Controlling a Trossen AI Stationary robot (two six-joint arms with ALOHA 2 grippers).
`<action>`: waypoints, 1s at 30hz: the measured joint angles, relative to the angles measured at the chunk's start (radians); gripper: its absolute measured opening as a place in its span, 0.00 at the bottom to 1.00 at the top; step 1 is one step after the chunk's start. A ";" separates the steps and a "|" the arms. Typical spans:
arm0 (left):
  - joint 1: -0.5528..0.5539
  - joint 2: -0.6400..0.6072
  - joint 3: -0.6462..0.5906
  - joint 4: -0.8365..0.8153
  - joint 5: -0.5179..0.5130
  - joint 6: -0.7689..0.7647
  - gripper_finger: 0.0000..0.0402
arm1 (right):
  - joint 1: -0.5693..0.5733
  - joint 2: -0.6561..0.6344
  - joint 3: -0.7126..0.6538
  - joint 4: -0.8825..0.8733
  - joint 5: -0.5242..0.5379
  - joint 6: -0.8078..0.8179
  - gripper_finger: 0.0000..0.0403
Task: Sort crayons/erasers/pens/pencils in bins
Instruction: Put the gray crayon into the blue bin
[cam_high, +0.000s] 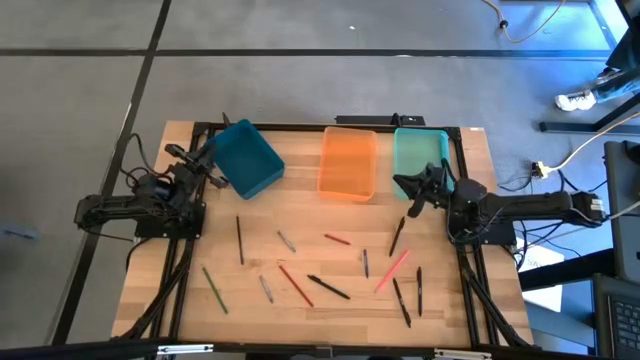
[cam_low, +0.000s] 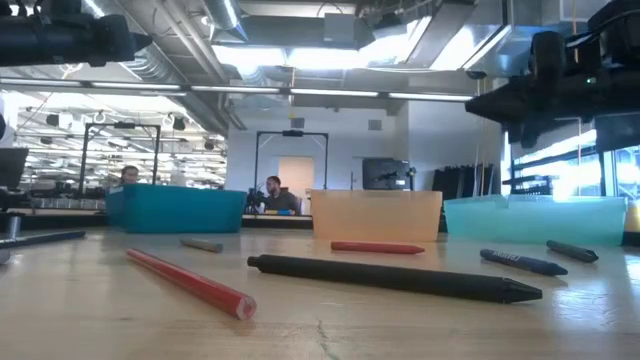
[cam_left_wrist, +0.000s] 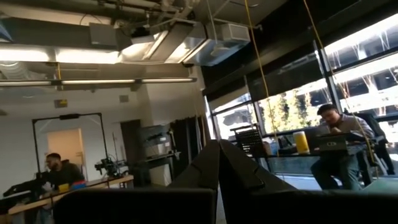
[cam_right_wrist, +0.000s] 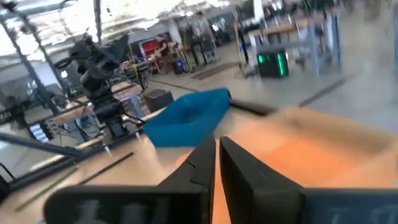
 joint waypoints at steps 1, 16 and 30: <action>0.000 0.000 0.000 0.001 -0.002 0.000 0.00 | 0.000 0.016 0.000 0.031 0.000 -0.020 0.07; 0.031 0.000 0.000 0.000 -0.052 0.047 0.00 | -0.107 0.203 0.033 0.125 0.196 -0.025 0.07; 0.095 0.000 0.000 -0.001 -0.323 -0.019 0.00 | -0.152 0.388 0.235 0.029 0.146 -0.065 0.07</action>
